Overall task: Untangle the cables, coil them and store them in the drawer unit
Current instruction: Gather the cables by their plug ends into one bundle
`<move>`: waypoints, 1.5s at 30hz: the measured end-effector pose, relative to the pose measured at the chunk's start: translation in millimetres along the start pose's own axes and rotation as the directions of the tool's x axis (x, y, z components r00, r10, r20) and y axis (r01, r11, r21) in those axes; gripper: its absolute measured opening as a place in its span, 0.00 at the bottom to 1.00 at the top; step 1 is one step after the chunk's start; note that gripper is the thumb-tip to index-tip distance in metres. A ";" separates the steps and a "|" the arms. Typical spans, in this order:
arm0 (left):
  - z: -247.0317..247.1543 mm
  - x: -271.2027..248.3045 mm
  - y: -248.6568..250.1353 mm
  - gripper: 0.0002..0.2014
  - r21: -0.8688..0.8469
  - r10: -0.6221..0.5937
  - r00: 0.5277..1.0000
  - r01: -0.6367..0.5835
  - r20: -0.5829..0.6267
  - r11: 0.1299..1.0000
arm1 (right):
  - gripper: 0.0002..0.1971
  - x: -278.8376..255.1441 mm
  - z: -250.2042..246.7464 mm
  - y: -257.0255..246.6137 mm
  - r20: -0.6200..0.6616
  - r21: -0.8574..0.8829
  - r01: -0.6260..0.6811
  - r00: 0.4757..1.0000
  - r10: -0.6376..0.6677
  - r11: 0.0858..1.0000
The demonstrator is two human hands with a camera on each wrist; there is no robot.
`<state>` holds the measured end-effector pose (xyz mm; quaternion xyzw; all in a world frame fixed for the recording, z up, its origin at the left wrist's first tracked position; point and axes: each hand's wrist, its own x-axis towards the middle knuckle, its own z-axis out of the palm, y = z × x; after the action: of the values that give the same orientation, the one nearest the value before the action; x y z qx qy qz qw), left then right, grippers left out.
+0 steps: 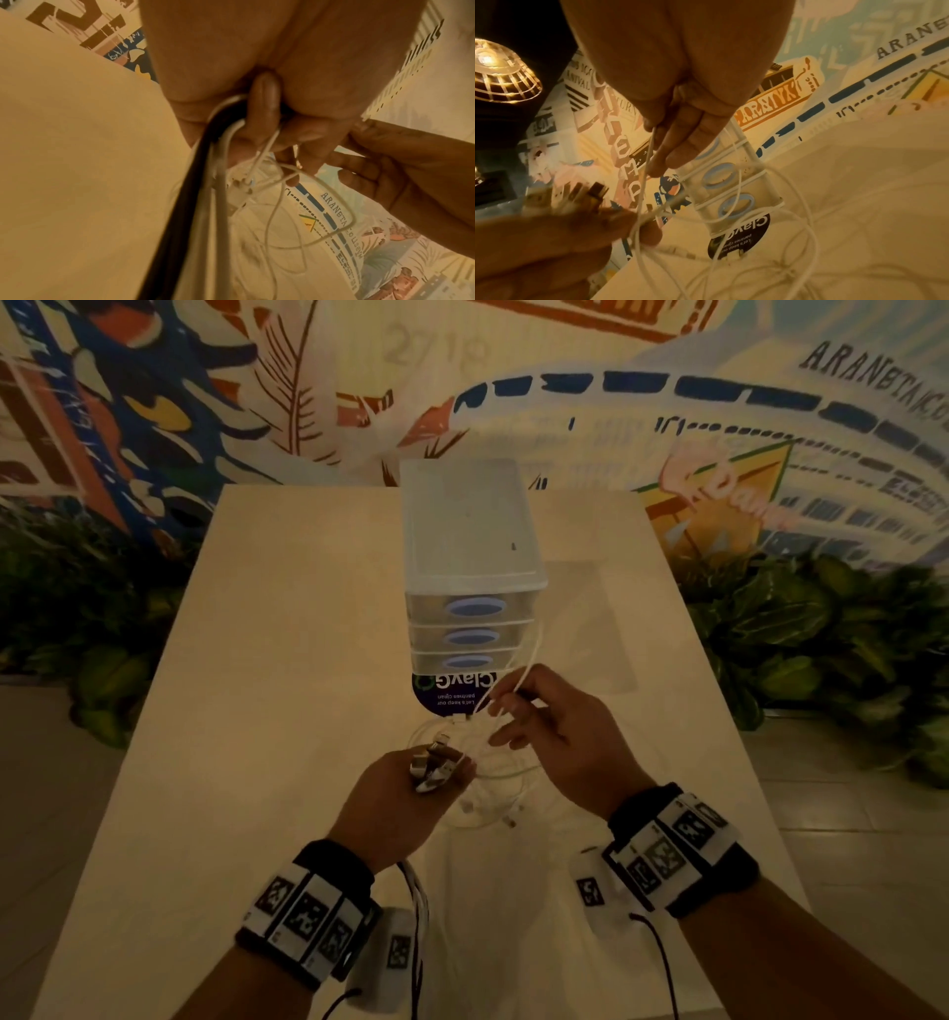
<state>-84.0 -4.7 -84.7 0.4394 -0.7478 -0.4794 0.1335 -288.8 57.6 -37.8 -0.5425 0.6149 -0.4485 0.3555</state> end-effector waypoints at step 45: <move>0.8 -11.6 2.6 0.11 -0.209 -0.033 0.999 0.031 -0.010 0.977 | 0.12 -10.1 -9.6 16.9 -0.101 0.132 -0.157 0.980 0.171 0.979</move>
<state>-79.3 5.3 -80.4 0.4382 -0.6853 -0.5543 0.1762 -302.0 69.3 -50.8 -0.4407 0.6477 -0.4845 0.3893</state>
